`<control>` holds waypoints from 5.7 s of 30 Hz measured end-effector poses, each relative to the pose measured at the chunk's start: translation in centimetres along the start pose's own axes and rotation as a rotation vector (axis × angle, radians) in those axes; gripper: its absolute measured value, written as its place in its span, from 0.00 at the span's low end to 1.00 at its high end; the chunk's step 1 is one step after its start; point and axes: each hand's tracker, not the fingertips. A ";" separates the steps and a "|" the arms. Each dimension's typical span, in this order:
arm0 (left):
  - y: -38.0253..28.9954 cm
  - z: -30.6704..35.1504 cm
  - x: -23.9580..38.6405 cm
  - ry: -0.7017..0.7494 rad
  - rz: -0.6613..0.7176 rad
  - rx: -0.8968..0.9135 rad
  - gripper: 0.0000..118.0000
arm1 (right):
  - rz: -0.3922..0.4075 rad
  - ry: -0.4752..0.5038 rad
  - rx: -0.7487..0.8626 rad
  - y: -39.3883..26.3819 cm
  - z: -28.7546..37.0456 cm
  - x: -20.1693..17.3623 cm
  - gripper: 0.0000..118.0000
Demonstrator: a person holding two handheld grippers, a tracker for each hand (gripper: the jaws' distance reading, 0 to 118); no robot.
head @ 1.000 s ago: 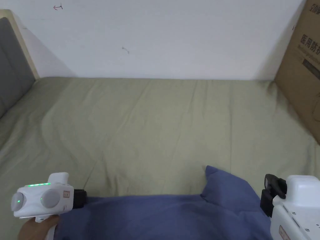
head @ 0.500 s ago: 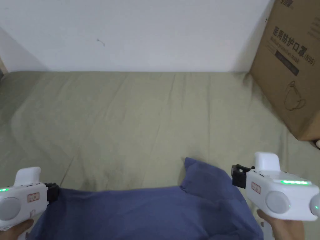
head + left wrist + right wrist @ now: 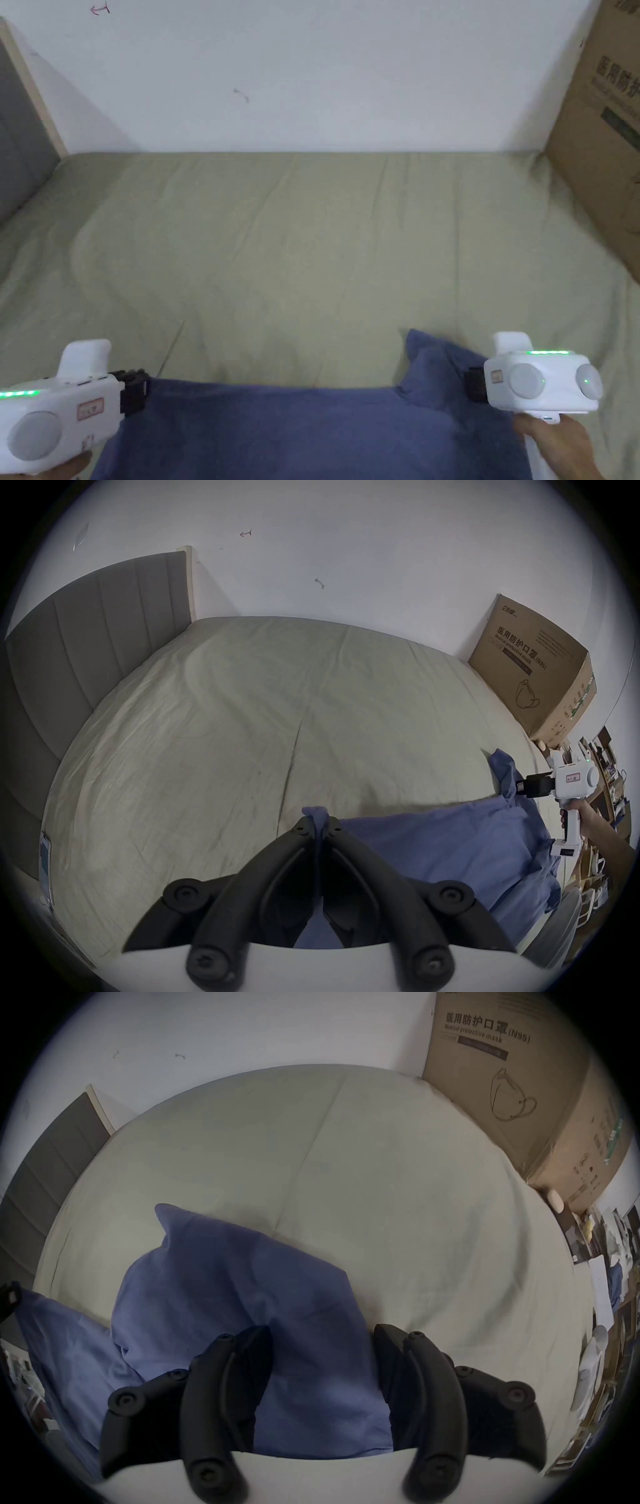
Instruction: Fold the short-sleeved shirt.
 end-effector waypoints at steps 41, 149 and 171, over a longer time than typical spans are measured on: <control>-21.0 10.4 -1.3 0.142 0.058 -0.138 0.02 | -0.210 0.116 0.096 -28.2 19.7 2.4 0.00; -10.8 16.0 1.2 -0.086 0.066 -0.139 0.06 | 0.060 0.029 0.848 -15.8 36.3 -9.8 0.00; -13.9 9.5 13.4 -0.210 -0.005 -0.166 0.80 | -0.006 -0.008 0.839 -17.2 36.8 -5.3 0.00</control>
